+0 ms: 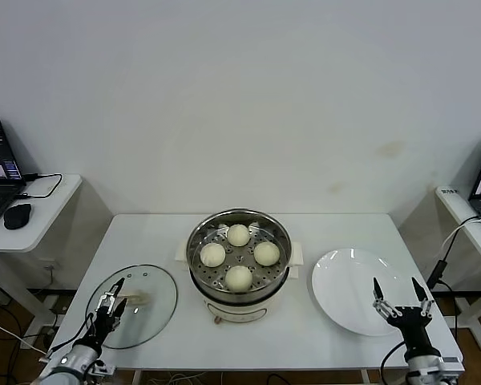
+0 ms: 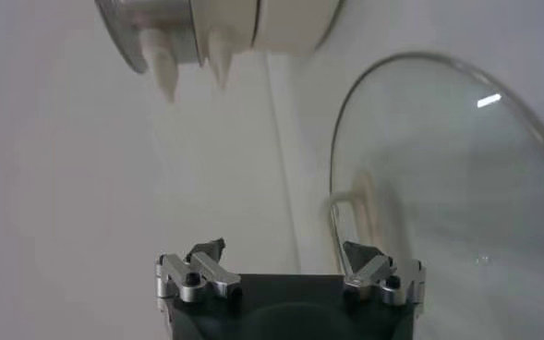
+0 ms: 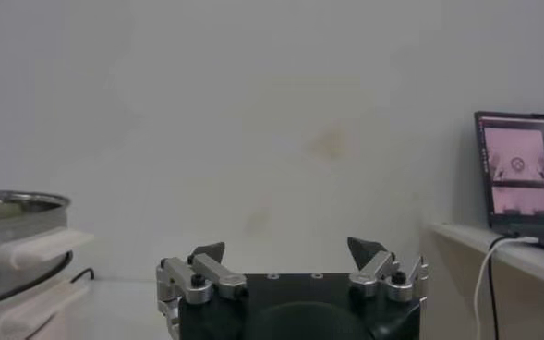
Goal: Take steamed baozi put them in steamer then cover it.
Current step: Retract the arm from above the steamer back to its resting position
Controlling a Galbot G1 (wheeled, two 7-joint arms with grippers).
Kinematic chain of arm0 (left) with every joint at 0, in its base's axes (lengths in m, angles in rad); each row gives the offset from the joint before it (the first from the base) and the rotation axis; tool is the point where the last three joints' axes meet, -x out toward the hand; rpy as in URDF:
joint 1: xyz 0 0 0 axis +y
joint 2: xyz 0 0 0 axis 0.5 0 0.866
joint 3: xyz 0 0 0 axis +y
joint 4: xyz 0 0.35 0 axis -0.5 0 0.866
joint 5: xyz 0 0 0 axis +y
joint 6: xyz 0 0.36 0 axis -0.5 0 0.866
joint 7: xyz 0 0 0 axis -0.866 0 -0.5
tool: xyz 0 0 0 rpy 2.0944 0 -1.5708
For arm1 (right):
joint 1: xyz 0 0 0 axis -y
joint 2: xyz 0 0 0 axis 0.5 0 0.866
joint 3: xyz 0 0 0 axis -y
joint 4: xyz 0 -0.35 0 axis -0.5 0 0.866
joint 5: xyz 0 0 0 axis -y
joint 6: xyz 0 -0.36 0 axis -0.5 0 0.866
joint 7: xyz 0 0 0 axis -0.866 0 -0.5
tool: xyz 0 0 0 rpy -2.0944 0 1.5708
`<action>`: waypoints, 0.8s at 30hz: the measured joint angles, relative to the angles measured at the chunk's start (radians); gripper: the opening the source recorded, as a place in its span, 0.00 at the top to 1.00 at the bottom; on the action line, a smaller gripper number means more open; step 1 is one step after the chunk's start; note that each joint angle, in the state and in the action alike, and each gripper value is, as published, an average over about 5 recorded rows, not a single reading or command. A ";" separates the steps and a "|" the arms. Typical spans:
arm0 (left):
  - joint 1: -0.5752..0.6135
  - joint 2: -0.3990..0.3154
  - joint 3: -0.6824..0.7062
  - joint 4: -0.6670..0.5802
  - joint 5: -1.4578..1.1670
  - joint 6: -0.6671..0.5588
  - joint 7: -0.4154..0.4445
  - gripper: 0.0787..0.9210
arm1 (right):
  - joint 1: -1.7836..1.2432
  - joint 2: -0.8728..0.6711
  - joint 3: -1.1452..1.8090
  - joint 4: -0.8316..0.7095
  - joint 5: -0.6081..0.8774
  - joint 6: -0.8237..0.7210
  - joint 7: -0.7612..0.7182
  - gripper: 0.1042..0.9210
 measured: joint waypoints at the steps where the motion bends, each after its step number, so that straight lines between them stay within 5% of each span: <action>1: -0.007 -0.001 0.002 0.007 0.000 -0.001 0.000 0.12 | -0.001 0.001 -0.001 0.000 -0.001 0.000 0.000 0.12; 24: -0.129 -0.022 0.026 0.122 -0.054 -0.021 -0.020 0.12 | -0.003 0.009 -0.020 -0.010 -0.021 0.001 -0.008 0.12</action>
